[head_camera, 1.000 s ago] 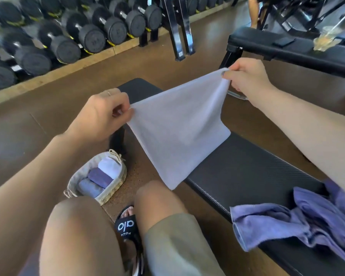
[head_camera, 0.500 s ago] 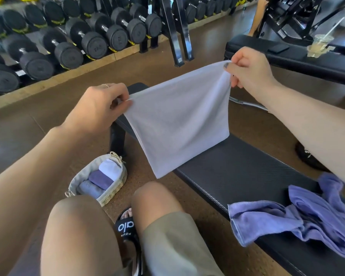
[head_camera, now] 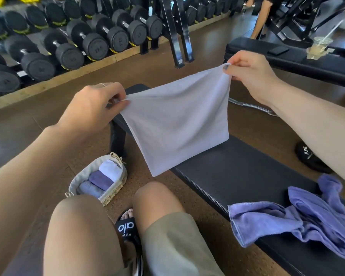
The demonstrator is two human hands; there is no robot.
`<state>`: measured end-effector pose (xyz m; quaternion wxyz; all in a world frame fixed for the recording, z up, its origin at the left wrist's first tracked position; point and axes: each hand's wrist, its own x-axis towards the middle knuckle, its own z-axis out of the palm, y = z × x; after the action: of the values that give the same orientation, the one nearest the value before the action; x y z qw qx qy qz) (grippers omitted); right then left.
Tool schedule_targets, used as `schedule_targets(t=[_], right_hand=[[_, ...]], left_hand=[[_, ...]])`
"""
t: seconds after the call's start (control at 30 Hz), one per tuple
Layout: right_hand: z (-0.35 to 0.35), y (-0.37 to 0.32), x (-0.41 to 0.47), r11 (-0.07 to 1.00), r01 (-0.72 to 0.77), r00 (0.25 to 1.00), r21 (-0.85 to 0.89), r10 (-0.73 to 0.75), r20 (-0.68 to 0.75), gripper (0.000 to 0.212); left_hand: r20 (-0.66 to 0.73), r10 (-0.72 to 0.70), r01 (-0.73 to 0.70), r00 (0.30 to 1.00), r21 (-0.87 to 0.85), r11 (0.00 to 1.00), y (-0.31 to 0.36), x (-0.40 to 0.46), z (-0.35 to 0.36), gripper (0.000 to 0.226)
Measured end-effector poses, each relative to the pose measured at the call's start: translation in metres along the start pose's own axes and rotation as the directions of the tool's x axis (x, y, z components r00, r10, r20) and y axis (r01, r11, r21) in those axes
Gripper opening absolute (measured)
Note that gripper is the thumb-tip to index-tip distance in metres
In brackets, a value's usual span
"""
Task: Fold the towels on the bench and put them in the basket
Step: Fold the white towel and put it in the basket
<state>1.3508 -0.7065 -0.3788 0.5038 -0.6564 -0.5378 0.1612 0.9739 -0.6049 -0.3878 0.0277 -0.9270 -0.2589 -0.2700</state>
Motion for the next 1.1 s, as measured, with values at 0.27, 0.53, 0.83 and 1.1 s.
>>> schedule_targets(t=[0.27,0.53,0.83,1.1], right_hand=[[0.005,-0.007,-0.004,0.999,0.014,1.0,0.043,-0.015,0.027,0.012],[0.0,-0.006,0.0,0.999,-0.032,0.999,-0.021,0.031,-0.037,0.016],[-0.004,-0.013,0.001,0.999,-0.017,0.997,-0.031,0.015,-0.078,0.018],[-0.005,-0.017,0.006,0.998,0.046,0.992,-0.034,-0.05,-0.113,0.024]], left_hand=[[-0.006,0.01,-0.01,1.0,-0.004,1.0,-0.009,0.001,-0.005,0.01],[0.008,-0.009,0.009,1.0,0.013,1.0,-0.015,-0.001,-0.011,0.012],[0.03,-0.216,0.218,0.976,-0.111,0.97,-0.016,0.01,-0.025,0.017],[0.029,-0.244,0.246,0.969,-0.177,0.953,-0.009,0.013,-0.029,0.016]])
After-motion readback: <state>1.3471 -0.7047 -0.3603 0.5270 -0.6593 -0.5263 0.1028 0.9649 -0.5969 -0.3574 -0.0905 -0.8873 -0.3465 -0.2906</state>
